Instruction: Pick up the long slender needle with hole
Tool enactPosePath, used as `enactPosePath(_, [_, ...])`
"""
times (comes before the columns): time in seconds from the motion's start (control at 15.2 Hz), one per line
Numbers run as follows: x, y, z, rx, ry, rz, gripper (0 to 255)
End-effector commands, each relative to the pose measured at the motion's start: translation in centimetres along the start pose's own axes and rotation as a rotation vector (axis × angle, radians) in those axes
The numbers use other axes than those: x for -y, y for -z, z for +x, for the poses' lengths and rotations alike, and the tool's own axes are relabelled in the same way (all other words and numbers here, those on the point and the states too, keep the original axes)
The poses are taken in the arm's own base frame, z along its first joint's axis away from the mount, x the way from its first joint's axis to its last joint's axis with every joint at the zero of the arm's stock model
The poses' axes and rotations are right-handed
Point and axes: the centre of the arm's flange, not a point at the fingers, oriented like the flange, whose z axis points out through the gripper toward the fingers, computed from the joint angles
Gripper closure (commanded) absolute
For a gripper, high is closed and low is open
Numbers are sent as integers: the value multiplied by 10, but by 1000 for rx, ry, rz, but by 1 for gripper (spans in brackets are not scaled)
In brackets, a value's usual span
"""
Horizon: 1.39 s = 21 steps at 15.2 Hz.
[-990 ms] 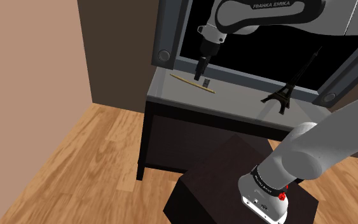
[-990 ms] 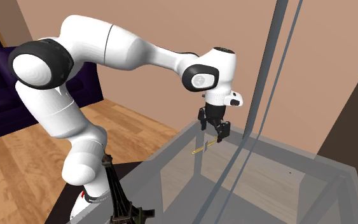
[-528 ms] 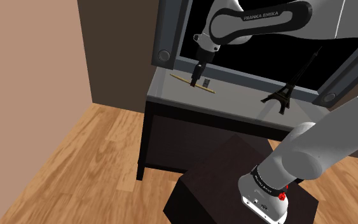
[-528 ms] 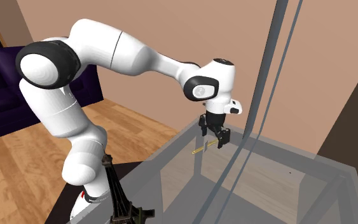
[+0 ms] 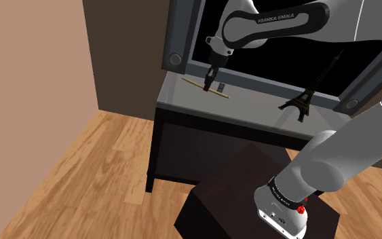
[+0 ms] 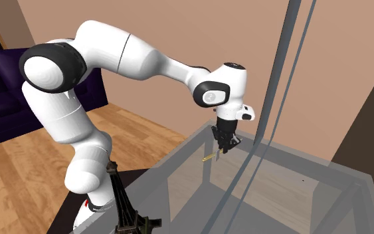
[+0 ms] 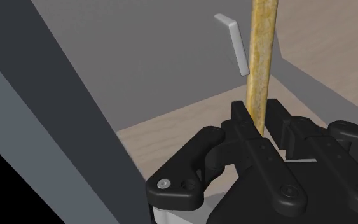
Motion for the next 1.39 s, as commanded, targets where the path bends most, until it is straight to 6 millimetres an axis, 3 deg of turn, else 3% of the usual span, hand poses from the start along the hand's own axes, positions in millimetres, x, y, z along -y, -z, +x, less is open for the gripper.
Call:
enactPosePath(0.0, [7,-7,4,11,8,12,255])
enactPosePath(0.2, [6,-5,-3,11,8,12,255])
enactPosePath(1.19, [8,74,0,11,8,12,255])
enactPosePath(1.32, [8,74,0,11,8,12,255])
